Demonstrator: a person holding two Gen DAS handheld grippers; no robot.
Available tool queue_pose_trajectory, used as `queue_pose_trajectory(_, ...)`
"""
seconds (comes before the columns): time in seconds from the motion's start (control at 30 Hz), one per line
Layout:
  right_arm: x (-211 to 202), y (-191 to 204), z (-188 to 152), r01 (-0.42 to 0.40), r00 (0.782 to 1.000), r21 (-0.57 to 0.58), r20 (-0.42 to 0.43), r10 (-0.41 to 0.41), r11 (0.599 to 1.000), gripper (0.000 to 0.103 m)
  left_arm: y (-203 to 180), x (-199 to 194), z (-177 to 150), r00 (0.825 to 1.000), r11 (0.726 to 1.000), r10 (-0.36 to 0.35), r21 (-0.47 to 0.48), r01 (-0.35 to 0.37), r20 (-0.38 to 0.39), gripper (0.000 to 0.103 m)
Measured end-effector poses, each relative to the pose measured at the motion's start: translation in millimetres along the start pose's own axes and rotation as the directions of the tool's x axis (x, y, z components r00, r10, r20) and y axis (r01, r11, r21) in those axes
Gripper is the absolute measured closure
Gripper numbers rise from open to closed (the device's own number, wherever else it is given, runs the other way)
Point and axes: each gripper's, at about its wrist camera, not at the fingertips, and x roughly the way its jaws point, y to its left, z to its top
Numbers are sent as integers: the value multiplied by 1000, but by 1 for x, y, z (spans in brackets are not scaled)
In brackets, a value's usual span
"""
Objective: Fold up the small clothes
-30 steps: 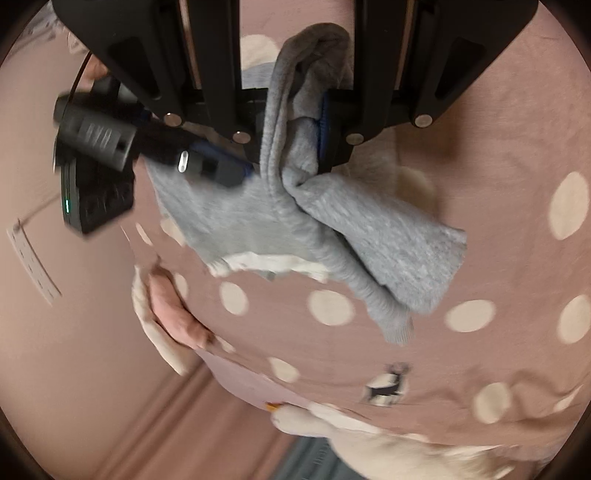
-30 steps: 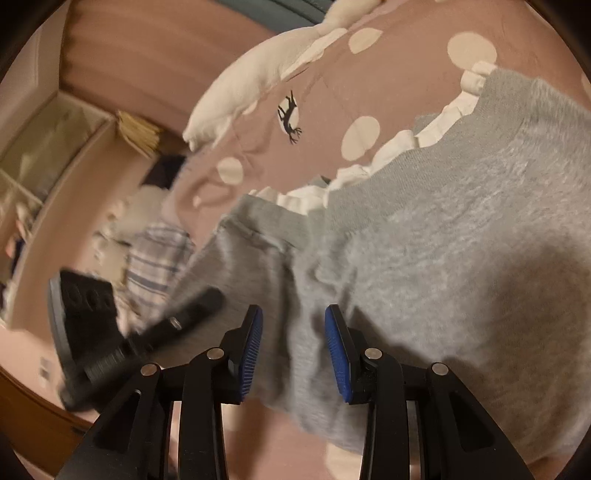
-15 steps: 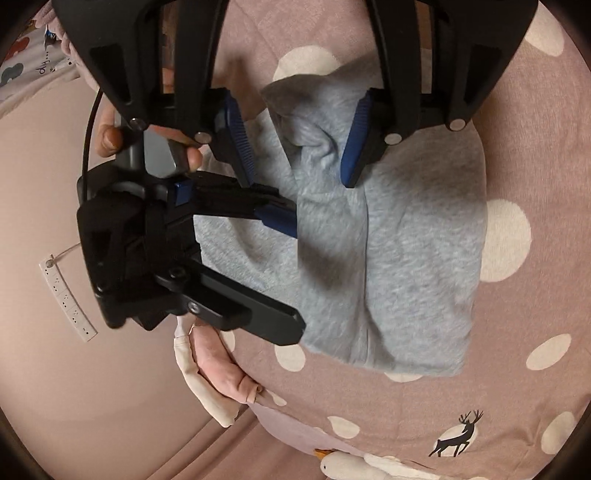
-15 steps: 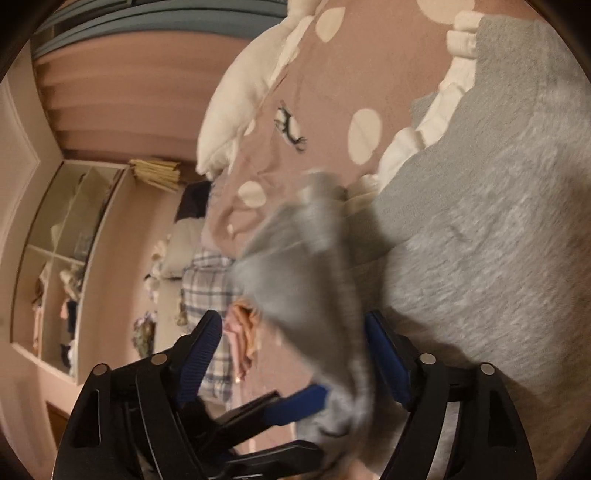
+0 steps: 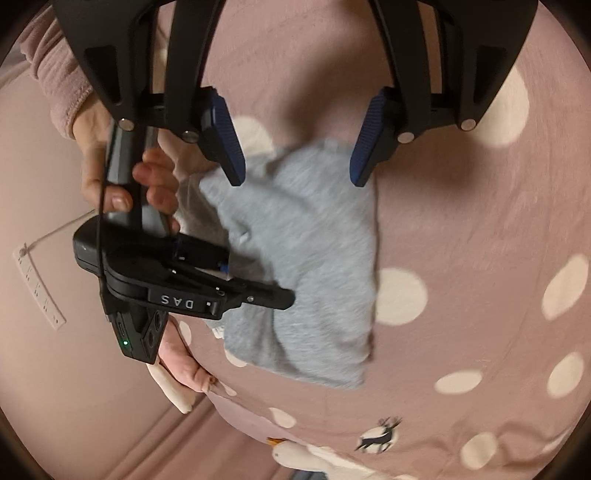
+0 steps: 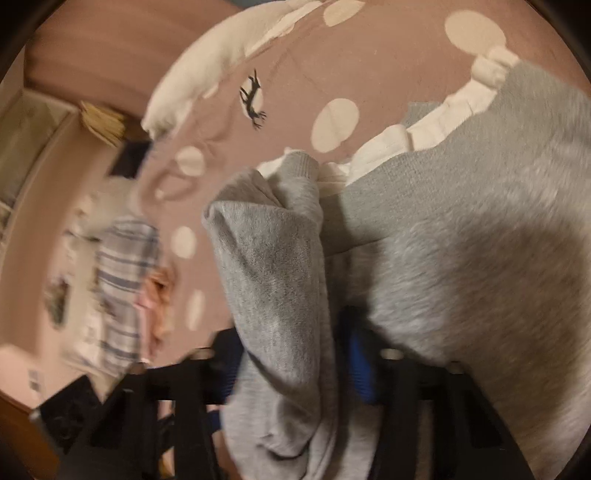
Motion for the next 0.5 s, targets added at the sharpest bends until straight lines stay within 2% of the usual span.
queue_pose_trajectory(0.1,-2,7,-4,39,999,-36,32,-38,999,86,11,-8,-11,1000,999,3,-46,-3,5,40)
queue_pose_trajectory(0.13,-6,11,-5,48,998,-52,50,-46,998,88,14,-11,-15,1000,998,8,-55,-8,5,39)
queue_pose_trajectory(0.23,-19,25,-6,54,993,-103,107,-43,993,90,20,-18,-23,999,996,45,-84,-44,2,39)
queue_pose_trajectory(0.5,-46,28,7,87,983,-106,171,-68,991,90,16,-39,-37,1000,993,-1,-116,4,25,39)
